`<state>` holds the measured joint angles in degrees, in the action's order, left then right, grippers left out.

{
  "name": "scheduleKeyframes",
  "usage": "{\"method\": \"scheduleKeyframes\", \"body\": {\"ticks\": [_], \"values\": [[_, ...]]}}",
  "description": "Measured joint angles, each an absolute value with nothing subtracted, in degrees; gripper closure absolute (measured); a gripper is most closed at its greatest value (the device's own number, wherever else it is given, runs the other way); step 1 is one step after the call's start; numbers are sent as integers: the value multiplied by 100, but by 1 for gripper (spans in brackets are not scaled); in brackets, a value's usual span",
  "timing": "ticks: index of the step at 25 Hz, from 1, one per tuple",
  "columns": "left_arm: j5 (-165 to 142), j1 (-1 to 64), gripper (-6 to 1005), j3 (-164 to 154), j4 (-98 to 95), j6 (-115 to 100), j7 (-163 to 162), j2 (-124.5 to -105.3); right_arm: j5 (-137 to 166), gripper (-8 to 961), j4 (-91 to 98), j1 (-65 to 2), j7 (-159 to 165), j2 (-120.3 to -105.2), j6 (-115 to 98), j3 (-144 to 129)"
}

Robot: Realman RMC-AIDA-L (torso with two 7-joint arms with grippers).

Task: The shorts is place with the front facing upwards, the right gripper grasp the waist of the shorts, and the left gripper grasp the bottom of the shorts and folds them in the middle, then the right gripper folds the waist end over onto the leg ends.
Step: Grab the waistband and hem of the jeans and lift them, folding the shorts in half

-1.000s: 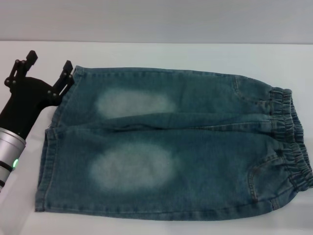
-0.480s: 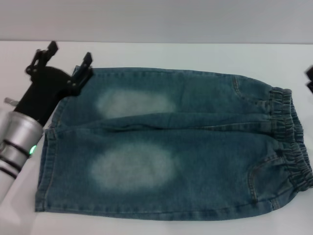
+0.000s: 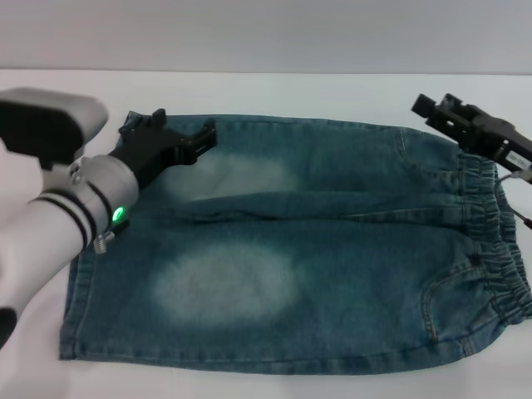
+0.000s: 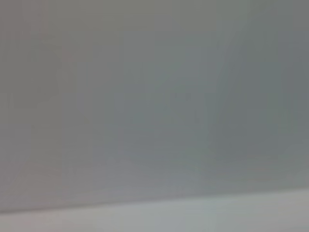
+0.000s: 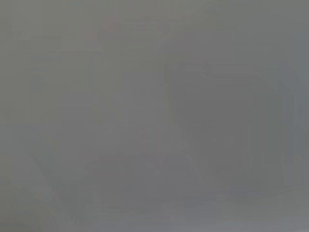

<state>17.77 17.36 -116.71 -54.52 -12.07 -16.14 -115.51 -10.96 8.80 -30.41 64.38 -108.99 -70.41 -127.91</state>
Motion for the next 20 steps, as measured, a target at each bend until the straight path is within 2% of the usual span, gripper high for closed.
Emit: {"method": "scheduleKeyframes", "body": {"ticks": [11, 20], "values": [[1530, 1277, 178, -11150, -6734, -143, -1355, -11700, 703, 165, 748, -3867, 9186, -10478, -5720, -12783], [1529, 1459, 179, -11009, -6917, 594, -1205, -11758, 1985, 164, 707, -4471, 10134, -10327, -5514, -12762]]}}
